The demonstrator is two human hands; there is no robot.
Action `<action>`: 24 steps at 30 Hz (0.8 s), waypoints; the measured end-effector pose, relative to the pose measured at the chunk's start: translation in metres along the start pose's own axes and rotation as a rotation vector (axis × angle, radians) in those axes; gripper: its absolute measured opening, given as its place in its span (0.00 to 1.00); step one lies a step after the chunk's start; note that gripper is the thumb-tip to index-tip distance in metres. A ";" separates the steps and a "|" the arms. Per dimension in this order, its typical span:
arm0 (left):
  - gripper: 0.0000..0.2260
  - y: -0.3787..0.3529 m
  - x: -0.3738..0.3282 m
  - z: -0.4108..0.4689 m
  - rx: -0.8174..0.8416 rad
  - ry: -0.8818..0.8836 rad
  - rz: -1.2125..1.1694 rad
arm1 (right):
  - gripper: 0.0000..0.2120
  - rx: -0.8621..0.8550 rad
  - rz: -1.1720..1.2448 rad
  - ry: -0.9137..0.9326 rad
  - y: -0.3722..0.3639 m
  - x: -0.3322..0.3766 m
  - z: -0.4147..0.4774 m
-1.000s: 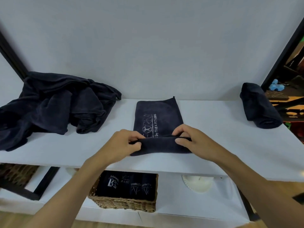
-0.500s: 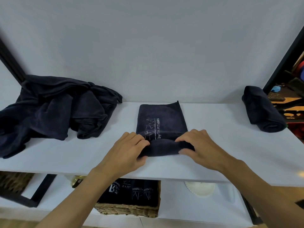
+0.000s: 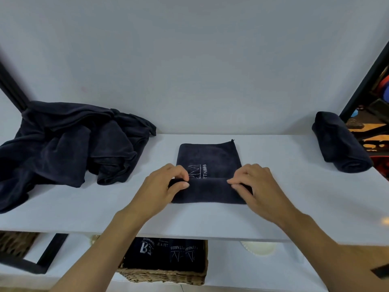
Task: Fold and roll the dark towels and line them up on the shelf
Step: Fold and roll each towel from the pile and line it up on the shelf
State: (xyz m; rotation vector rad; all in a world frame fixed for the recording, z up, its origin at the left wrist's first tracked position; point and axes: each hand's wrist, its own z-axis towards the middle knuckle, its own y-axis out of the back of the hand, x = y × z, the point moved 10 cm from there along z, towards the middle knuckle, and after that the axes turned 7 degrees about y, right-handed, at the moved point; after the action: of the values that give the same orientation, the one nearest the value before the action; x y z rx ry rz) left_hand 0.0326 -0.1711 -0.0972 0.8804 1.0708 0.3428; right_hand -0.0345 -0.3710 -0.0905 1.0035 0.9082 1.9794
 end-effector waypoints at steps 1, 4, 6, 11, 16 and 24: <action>0.05 0.004 -0.005 -0.003 -0.063 -0.044 0.057 | 0.10 0.028 -0.048 0.035 -0.004 0.003 -0.005; 0.11 0.003 -0.017 -0.017 -0.139 -0.190 0.294 | 0.21 0.153 -0.180 0.090 -0.017 0.003 -0.011; 0.21 -0.004 -0.021 -0.022 -0.110 -0.272 0.436 | 0.19 0.184 -0.193 0.066 -0.018 0.000 -0.004; 0.18 0.003 -0.016 -0.016 -0.046 -0.175 0.274 | 0.11 0.274 0.039 -0.045 -0.016 -0.012 0.004; 0.05 -0.008 0.016 0.004 0.377 0.255 -0.219 | 0.05 0.369 0.425 -0.290 -0.020 -0.032 0.009; 0.06 0.015 -0.014 0.005 -0.045 -0.038 -0.054 | 0.04 0.003 0.056 -0.078 0.002 -0.020 0.016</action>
State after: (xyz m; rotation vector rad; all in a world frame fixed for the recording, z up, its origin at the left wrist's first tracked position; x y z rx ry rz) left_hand 0.0332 -0.1729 -0.0757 0.8130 1.0460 0.3028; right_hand -0.0131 -0.3846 -0.0888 1.1108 0.8493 1.9715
